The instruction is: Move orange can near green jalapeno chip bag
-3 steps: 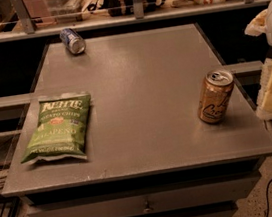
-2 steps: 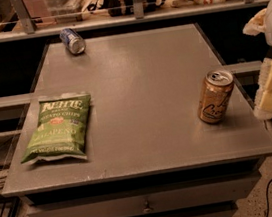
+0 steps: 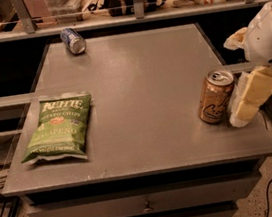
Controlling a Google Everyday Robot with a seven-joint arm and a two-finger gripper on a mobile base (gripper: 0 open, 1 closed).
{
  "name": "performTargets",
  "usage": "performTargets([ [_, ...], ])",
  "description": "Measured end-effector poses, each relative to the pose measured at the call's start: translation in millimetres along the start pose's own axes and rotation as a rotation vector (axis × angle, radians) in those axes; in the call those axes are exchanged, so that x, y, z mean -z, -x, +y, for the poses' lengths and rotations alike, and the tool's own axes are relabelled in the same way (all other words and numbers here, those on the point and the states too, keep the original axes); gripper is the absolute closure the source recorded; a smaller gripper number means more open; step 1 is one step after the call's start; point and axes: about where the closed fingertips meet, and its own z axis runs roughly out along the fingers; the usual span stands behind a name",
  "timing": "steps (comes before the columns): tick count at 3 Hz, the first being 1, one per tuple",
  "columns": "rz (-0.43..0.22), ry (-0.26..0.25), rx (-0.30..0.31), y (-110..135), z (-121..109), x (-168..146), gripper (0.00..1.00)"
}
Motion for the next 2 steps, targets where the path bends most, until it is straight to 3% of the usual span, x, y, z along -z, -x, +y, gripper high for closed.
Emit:
performTargets([
  [1, -0.025, 0.004, -0.021, -3.1, -11.0, -23.2, 0.0],
  [2, -0.023, 0.009, -0.037, -9.2, -24.8, -39.7, 0.16],
])
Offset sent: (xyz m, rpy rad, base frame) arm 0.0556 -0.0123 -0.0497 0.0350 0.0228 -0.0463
